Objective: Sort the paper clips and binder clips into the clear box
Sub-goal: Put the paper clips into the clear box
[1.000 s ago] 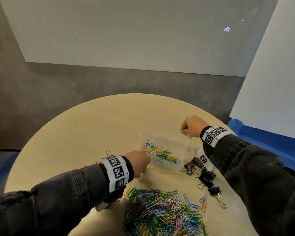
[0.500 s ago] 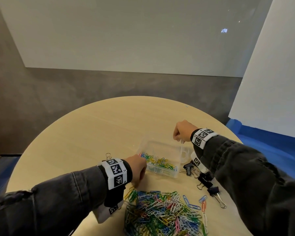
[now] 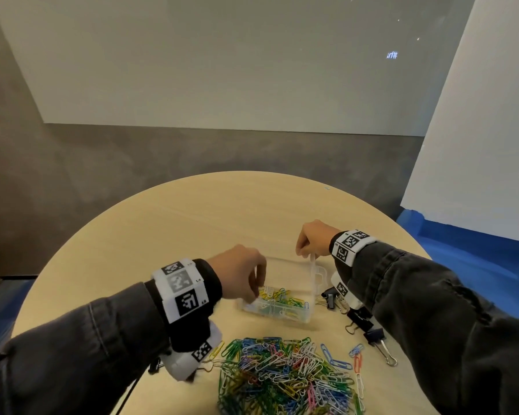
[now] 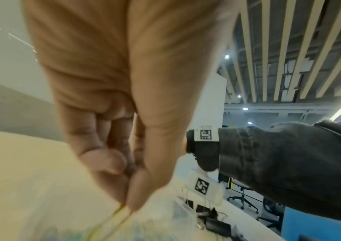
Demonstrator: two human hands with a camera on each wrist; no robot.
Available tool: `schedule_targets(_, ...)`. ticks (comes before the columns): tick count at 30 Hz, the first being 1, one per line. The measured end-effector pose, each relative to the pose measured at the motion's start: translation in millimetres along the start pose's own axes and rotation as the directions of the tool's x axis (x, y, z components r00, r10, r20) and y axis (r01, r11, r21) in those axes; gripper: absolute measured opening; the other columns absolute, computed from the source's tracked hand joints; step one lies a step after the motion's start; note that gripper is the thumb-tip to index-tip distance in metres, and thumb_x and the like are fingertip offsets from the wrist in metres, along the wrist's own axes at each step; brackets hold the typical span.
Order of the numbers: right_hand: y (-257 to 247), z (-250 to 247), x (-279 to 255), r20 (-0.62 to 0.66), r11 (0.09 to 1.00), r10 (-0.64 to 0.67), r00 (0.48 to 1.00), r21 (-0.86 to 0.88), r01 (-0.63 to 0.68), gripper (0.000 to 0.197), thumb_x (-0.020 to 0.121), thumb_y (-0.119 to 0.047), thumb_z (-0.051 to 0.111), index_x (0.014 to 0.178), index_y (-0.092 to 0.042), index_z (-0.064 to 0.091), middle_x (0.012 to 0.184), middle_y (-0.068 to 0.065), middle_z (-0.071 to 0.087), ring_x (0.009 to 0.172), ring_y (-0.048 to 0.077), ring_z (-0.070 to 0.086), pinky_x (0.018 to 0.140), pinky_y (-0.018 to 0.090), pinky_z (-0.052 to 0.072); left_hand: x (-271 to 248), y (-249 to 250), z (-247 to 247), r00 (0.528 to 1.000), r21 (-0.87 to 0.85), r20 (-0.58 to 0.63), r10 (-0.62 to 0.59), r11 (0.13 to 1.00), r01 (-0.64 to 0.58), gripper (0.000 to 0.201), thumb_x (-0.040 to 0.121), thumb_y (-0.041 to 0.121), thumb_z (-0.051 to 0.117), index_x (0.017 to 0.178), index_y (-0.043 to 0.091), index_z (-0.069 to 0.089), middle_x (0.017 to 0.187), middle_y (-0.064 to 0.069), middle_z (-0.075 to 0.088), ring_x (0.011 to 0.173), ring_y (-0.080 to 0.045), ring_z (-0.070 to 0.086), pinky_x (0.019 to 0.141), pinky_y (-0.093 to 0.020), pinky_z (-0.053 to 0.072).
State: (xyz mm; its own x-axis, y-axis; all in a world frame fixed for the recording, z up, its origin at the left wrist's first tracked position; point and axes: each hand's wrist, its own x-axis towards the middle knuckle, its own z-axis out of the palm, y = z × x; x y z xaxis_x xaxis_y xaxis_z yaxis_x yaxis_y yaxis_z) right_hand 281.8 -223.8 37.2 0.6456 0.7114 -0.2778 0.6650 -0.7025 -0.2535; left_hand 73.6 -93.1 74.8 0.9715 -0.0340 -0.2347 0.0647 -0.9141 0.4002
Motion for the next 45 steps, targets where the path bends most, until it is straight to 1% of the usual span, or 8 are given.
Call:
schedule_targets(3, -4, 3, -2, 0.008, 0.999, -0.034, 0.999, -0.008, 0.034, 0.018, 0.088, -0.005, 0.064, 0.104, -0.005, 0.073, 0.1, 0.012, 0.074, 0.075, 0.018, 0.067, 0.073, 0.026, 0.056, 3, -1, 2, 0.992, 0.055, -0.07, 0.103, 0.994, -0.099, 0.028, 0.082, 0.013, 0.072, 0.107, 0.012, 0.06, 0.107, -0.003, 0.064, 0.087, -0.017, 0.061, 0.073, -0.024, 0.047)
schedule_targets(7, -10, 1, -9, -0.056, 0.996, -0.072, 0.996, -0.048, 0.069, 0.022, 0.089, -0.011, 0.063, 0.109, -0.01, 0.071, 0.111, 0.008, 0.07, 0.097, 0.021, 0.064, 0.085, 0.026, 0.048, 9, 6, 27, 0.979, 0.206, 0.093, 0.179, 0.959, -0.195, 0.036, 0.084, 0.031, 0.07, 0.117, 0.017, 0.063, 0.112, -0.002, 0.065, 0.095, -0.019, 0.062, 0.084, -0.03, 0.05)
schedule_targets(15, -25, -10, -87, -0.228, 0.982, -0.166, 0.959, 0.048, 0.181, 0.017, 0.092, -0.028, 0.061, 0.104, -0.019, 0.069, 0.107, -0.002, 0.065, 0.098, 0.012, 0.06, 0.083, 0.026, 0.048, 17, 12, 15, 0.979, 0.144, -0.035, 0.199, 0.971, -0.192, 0.012, 0.085, 0.018, 0.069, 0.093, 0.011, 0.075, 0.091, -0.003, 0.075, 0.075, -0.011, 0.061, 0.077, -0.024, 0.05)
schedule_targets(20, -7, 15, -155, 0.018, 0.989, -0.123, 0.992, -0.084, 0.124, 0.018, 0.092, -0.031, 0.06, 0.105, -0.021, 0.069, 0.1, -0.008, 0.068, 0.088, 0.01, 0.061, 0.078, 0.024, 0.048, 9, -3, 11, 0.991, 0.141, -0.083, 0.106, 0.986, -0.093, 0.039, 0.087, 0.024, 0.068, 0.124, 0.015, 0.063, 0.113, -0.001, 0.069, 0.098, -0.017, 0.065, 0.088, -0.027, 0.05)
schedule_targets(27, 6, 72, -208, 0.172, 0.99, 0.008, 0.985, -0.137, 0.016, 0.033, 0.086, -0.052, 0.059, 0.102, -0.023, 0.055, 0.103, -0.004, 0.061, 0.091, 0.015, 0.057, 0.083, 0.033, 0.048, -8, -8, 38, 0.993, 0.122, -0.022, 0.115, 0.986, -0.112, 0.014, 0.089, 0.014, 0.065, 0.098, 0.015, 0.075, 0.096, 0.002, 0.074, 0.078, -0.004, 0.059, 0.077, -0.015, 0.045)
schedule_targets(34, -27, 92, -232, 0.215, 0.989, -0.133, 0.968, -0.041, 0.145, 0.089, 0.087, -0.054, 0.057, 0.154, -0.023, 0.007, 0.161, -0.007, 0.011, 0.144, 0.009, 0.02, 0.118, 0.022, 0.017, -21, -3, 42, 0.988, 0.165, 0.017, 0.156, 0.974, -0.156, 0.015, 0.092, 0.018, 0.061, 0.105, 0.018, 0.068, 0.104, 0.004, 0.069, 0.086, -0.007, 0.059, 0.082, -0.022, 0.049)
schedule_targets(39, -19, 89, -236, 0.147, 0.992, -0.01, 0.989, -0.123, 0.028, 0.117, 0.07, -0.062, 0.07, 0.154, -0.022, -0.001, 0.151, -0.003, 0.025, 0.131, 0.013, 0.035, 0.108, 0.021, 0.032, -58, 7, 53, 0.97, 0.283, 0.012, 0.244, 0.929, -0.237, 0.06, 0.082, 0.048, 0.065, 0.134, 0.034, 0.037, 0.125, 0.011, 0.039, 0.104, -0.009, 0.05, 0.087, -0.031, 0.049)
schedule_targets(45, -30, 101, -222, 0.127, 0.998, -0.04, 0.991, -0.052, 0.047, 0.112, 0.069, -0.062, 0.071, 0.153, -0.02, 0.01, 0.141, 0.0, 0.027, 0.121, 0.015, 0.038, 0.103, 0.021, 0.034, -69, 0, 88, 0.936, 0.264, 0.234, 0.263, 0.909, -0.321, 0.099, 0.073, 0.042, 0.077, 0.149, 0.036, 0.012, 0.139, 0.003, 0.024, 0.123, -0.015, 0.034, 0.101, -0.034, 0.044)
